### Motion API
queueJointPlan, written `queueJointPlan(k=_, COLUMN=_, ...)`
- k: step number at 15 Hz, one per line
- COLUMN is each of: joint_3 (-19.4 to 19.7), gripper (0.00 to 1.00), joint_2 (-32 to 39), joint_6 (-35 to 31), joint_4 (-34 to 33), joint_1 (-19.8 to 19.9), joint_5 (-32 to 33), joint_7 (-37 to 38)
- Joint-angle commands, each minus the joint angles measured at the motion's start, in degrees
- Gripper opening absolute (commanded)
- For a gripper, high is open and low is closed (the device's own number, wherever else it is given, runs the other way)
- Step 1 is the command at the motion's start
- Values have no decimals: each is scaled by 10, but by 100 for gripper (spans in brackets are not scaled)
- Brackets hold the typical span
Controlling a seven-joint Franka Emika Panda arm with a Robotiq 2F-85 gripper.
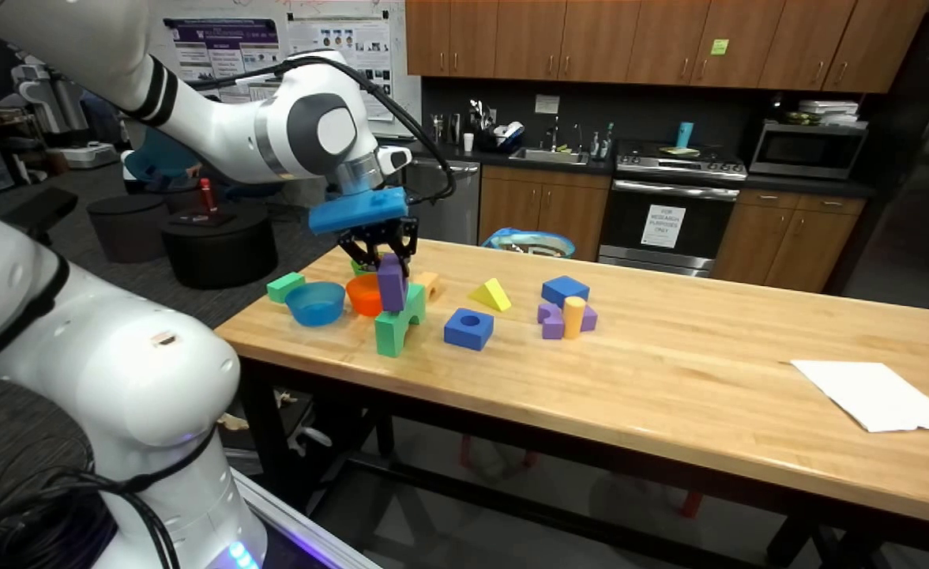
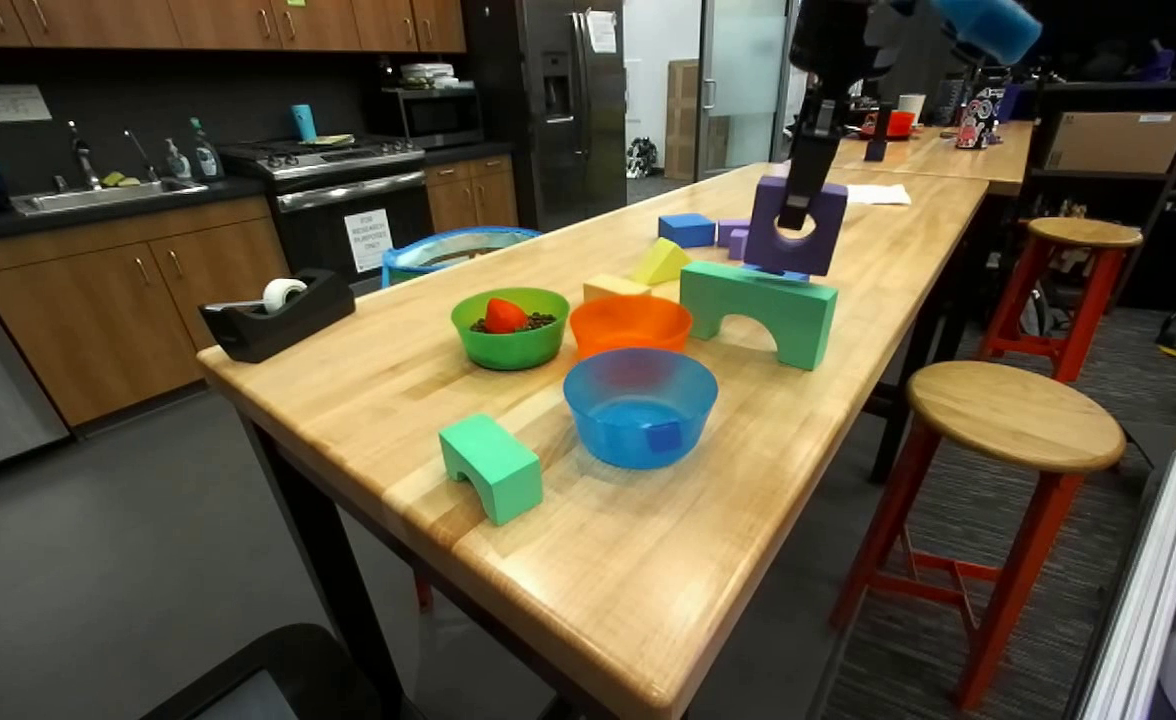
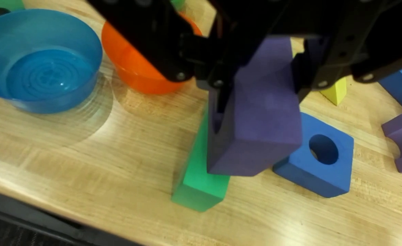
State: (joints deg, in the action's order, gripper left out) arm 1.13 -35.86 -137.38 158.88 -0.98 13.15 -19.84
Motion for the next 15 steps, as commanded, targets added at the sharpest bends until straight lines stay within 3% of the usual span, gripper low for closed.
queueJointPlan(k=1, joint_3=-9, gripper=16, joint_2=-8, joint_6=4, joint_4=-2, joint_1=-7, joint_5=2, joint_7=26)
queueJointPlan(k=15, joint_3=-19, gripper=16, joint_2=5, joint_6=-1, joint_4=-6, joint_1=-9, joint_5=-3, joint_7=59)
